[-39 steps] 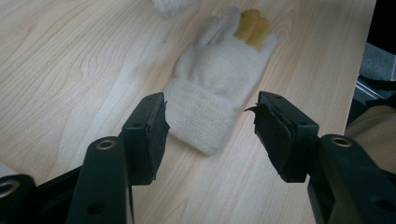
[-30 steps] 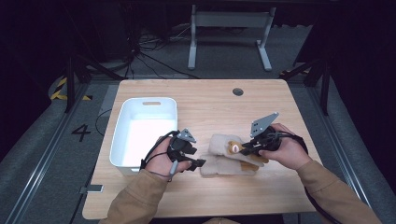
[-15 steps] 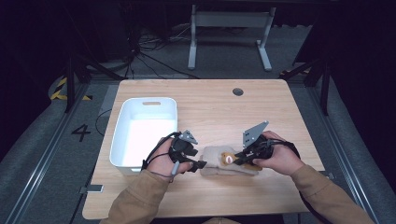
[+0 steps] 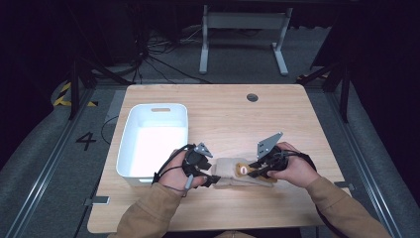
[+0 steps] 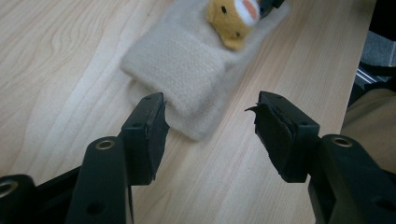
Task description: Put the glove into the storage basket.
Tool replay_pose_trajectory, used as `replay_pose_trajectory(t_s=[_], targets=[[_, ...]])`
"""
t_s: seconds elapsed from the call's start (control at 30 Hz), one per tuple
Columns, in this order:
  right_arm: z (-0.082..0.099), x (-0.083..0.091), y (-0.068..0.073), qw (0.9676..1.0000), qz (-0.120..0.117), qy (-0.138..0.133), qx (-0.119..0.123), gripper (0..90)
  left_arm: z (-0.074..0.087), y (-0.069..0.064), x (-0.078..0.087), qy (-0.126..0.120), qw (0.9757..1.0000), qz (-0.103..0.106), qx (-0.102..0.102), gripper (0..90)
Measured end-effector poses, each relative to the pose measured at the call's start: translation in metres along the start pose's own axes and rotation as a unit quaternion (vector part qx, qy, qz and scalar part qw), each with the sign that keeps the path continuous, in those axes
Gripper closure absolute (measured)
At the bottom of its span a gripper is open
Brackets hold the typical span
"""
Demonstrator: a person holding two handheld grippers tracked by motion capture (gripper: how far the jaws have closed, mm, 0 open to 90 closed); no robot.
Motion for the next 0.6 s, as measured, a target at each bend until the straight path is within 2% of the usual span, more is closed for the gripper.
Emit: replay_pose_trajectory(t_s=[0.1, 0.2, 0.23, 0.33, 0.37, 0.4, 0.43, 0.47, 0.5, 0.57, 0.6], targets=[[0.003, -0.003, 0.0, 0.9999, 0.014, -0.006, -0.001, 55.8, 0.005, 0.0, -0.002, 0.004, 1.0, -0.003, 0.004, 44.4], [0.009, -0.002, 0.003, 0.9994, 0.028, -0.019, -0.01, 50.8, 0.011, -0.002, -0.004, 0.009, 0.9999, -0.006, 0.006, 45.6], [0.009, -0.002, 0.003, 0.9994, 0.028, -0.019, -0.01, 50.8, 0.011, -0.002, -0.004, 0.009, 0.9999, -0.006, 0.006, 45.8], [0.018, 0.005, 0.004, 0.9975, 0.047, -0.037, -0.038, 50.0, 0.015, -0.003, -0.005, 0.014, 0.9998, -0.01, 0.007, 47.7], [0.018, 0.005, 0.004, 0.9975, 0.047, -0.037, -0.038, 50.0, 0.015, -0.003, -0.005, 0.014, 0.9998, -0.01, 0.007, 47.9], [0.023, 0.011, 0.006, 0.9958, 0.053, -0.049, -0.056, 50.0, 0.016, -0.005, -0.008, 0.015, 0.9998, -0.011, 0.005, 48.4], [0.023, 0.011, 0.006, 0.9958, 0.053, -0.049, -0.056, 50.0, 0.016, -0.005, -0.008, 0.015, 0.9998, -0.011, 0.005, 48.9], [0.029, 0.017, 0.007, 0.994, 0.066, -0.056, -0.067, 50.0, 0.016, -0.005, -0.009, 0.017, 0.9998, -0.011, 0.004, 48.9], [0.029, 0.017, 0.007, 0.994, 0.066, -0.056, -0.067, 50.0, 0.016, -0.006, -0.01, 0.017, 0.9998, -0.013, 0.004, 48.9], [0.035, 0.026, 0.008, 0.991, 0.077, -0.07, -0.085, 50.4, 0.016, -0.006, -0.011, 0.019, 0.9997, -0.014, 0.002, 49.6], [0.035, 0.026, 0.008, 0.991, 0.077, -0.07, -0.085, 50.4, 0.016, -0.007, -0.012, 0.019, 0.9997, -0.014, 0.002, 49.6]])
Point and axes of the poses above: each handheld gripper's, and its own axes: x roughly backward along the jaws, z roughly out of its underside, y roughly to its left, the point moved 7 cm from there along -x, roughly forward along the jaws, and after that the axes turned 4 degrees about z, right-handed, at the moved point
